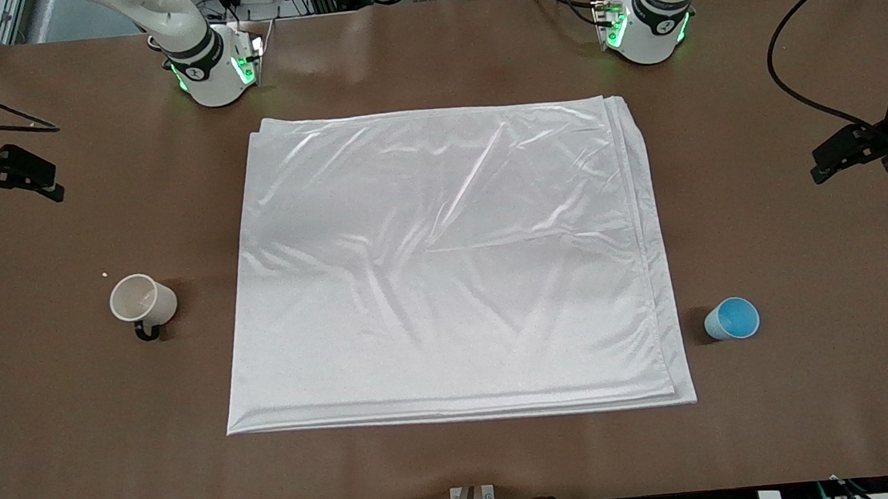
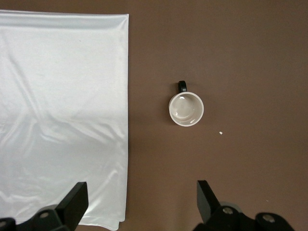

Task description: Place blue cup into white mug on cloth

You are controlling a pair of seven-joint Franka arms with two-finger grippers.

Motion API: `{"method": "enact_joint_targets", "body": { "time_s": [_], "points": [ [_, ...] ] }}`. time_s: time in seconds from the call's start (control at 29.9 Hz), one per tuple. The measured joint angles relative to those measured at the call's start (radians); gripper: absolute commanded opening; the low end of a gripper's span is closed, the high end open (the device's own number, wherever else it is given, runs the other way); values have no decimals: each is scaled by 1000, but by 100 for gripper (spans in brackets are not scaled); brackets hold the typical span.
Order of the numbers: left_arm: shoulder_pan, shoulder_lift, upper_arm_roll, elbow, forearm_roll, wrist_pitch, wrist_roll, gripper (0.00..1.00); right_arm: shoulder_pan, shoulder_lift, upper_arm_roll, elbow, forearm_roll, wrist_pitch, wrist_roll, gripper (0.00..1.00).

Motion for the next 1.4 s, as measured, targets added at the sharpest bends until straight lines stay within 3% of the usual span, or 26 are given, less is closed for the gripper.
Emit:
{"method": "enact_joint_targets", "body": {
  "time_s": [0.4, 1.4],
  "points": [
    [6, 127, 3, -5, 0, 68, 20, 100, -13, 79, -9, -11, -1, 8, 0, 100],
    [19, 482, 5, -26, 23, 473, 31, 100, -67, 527, -13, 13, -14, 279, -45, 100]
  ]
}}
